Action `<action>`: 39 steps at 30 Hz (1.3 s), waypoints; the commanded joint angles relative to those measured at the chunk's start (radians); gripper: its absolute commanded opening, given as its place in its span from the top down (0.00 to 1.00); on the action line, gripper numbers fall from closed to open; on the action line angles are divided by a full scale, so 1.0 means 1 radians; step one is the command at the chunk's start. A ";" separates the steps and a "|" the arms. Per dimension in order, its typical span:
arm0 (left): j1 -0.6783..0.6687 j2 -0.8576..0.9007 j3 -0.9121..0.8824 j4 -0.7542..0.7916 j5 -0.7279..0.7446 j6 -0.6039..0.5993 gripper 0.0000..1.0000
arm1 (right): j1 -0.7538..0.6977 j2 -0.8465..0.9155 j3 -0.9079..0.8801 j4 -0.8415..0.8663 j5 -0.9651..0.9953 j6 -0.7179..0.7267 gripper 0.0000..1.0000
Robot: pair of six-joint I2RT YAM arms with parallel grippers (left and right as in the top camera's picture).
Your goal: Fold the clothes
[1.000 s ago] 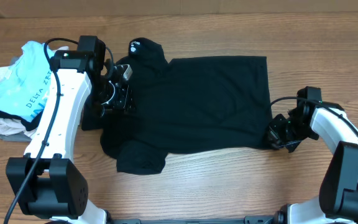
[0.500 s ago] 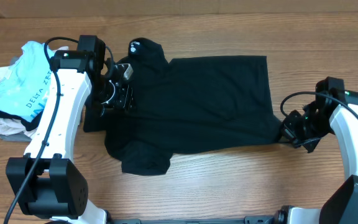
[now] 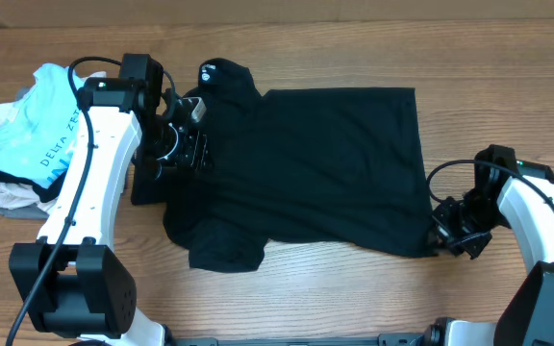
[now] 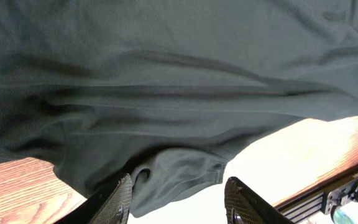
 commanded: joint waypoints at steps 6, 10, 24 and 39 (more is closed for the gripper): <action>0.003 -0.014 0.014 -0.073 0.001 0.040 0.49 | -0.048 -0.005 0.058 0.196 -0.143 -0.034 0.66; 0.003 -0.014 -0.001 -0.137 0.032 0.040 0.51 | -0.033 -0.004 0.056 0.304 -0.229 -0.063 0.63; 0.005 -0.014 -0.447 0.053 0.065 -0.161 0.57 | -0.007 -0.004 0.056 0.388 -0.241 -0.105 0.53; 0.004 -0.014 -0.648 0.265 -0.111 -0.368 0.51 | -0.007 -0.004 0.056 0.388 -0.241 -0.106 0.53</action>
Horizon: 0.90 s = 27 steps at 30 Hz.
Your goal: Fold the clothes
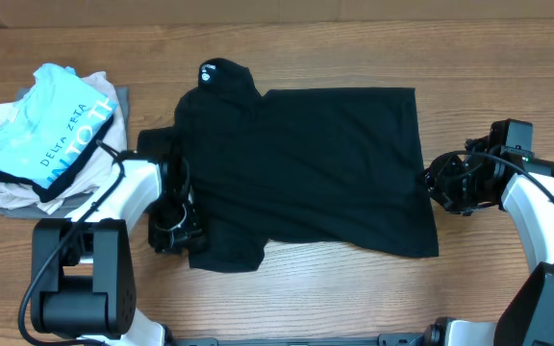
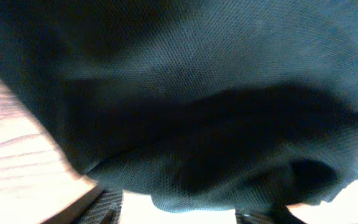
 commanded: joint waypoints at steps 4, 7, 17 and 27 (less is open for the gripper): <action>0.008 -0.013 -0.061 -0.029 0.061 -0.032 0.96 | 0.001 -0.004 0.020 0.007 -0.006 -0.011 0.52; 0.031 -0.022 -0.031 -0.130 0.064 -0.018 0.96 | 0.001 -0.004 0.020 0.021 0.003 -0.011 0.52; 0.055 -0.194 0.000 -0.370 0.132 0.021 0.96 | 0.001 0.005 0.019 0.145 0.017 -0.009 0.48; 0.053 -0.381 0.000 -0.484 0.022 -0.094 0.96 | 0.026 0.138 0.004 0.321 0.031 -0.009 0.47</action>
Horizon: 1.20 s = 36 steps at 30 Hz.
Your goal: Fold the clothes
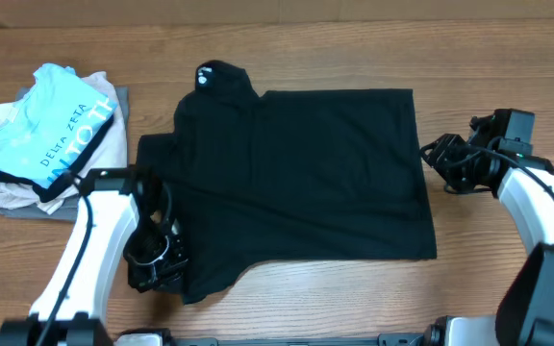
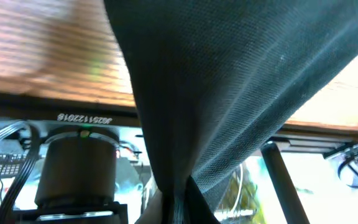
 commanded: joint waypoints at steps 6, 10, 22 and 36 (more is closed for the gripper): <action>0.005 -0.047 0.018 0.011 -0.055 -0.062 0.90 | 0.088 0.176 0.004 0.110 -0.027 -0.033 0.50; 0.005 -0.047 0.018 0.011 -0.055 -0.062 0.88 | 0.113 0.199 0.004 0.167 -0.018 -0.044 0.67; 0.005 -0.047 0.018 0.011 -0.058 -0.062 0.89 | 0.013 0.198 0.119 0.224 0.031 -0.036 0.96; 0.005 -0.047 0.018 0.014 -0.057 -0.062 0.77 | -0.038 0.196 0.139 0.212 0.024 -0.036 0.24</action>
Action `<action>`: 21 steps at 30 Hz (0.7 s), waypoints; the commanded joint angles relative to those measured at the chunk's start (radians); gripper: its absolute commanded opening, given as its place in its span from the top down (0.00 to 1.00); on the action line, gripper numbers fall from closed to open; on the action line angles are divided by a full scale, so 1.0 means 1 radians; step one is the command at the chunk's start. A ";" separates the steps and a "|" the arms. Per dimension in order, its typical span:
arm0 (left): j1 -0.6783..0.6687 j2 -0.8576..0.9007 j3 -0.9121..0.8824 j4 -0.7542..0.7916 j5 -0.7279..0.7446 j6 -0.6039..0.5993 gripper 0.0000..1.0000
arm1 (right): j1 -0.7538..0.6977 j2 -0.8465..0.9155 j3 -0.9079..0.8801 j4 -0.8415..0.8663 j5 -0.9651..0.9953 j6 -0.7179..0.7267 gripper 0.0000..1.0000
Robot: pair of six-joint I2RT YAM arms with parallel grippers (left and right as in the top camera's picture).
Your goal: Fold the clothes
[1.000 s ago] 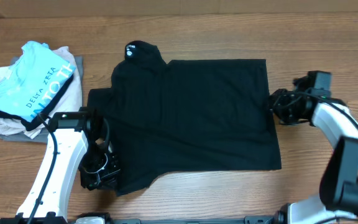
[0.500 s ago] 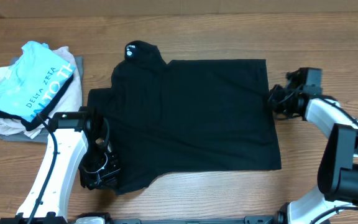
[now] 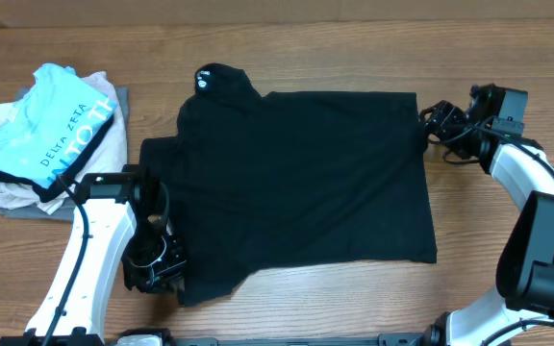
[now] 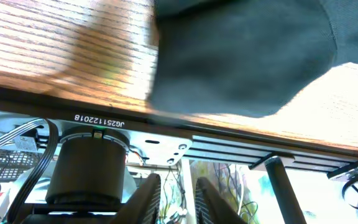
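Observation:
A black t-shirt (image 3: 306, 173) lies spread on the wooden table, its collar at the far left and its hem to the right. My left gripper (image 3: 162, 277) sits at the front-left sleeve, close to the table's front edge. In the left wrist view its fingers (image 4: 146, 198) stand slightly apart with nothing between them, and the sleeve (image 4: 241, 56) lies flat on the wood above them. My right gripper (image 3: 429, 120) is at the shirt's far right hem corner. Whether it grips cloth does not show.
A pile of other clothes (image 3: 46, 135), light blue on top with white and grey under it, sits at the table's left. The table's front edge (image 4: 73, 106) runs just past the left gripper, with the arm base (image 4: 86, 168) below it.
My left gripper was shut on the black sleeve and now stands open, with the sleeve lying on the table. The right gripper has shifted a little further back, to the shirt's far right corner.
My left gripper was open over the shirt's left side near the collar, the right at the near hem corner. Then the left was on the bunched front sleeve, later shut on it nearer the front edge. The right went up the hem. Now the sleeve lies flat, released.

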 commanded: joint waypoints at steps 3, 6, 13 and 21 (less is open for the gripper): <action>0.005 -0.014 0.030 0.023 0.007 0.006 0.79 | -0.057 -0.006 0.023 -0.132 -0.022 0.001 0.30; 0.005 -0.018 0.088 0.028 0.006 0.017 0.80 | -0.074 -0.006 0.023 -0.267 -0.020 0.010 0.36; 0.005 -0.019 0.216 0.267 0.006 0.115 0.53 | -0.042 -0.005 -0.036 -0.394 -0.006 0.031 0.43; 0.006 0.045 0.215 0.559 0.006 0.149 0.42 | 0.042 -0.004 -0.140 -0.340 -0.002 0.014 0.75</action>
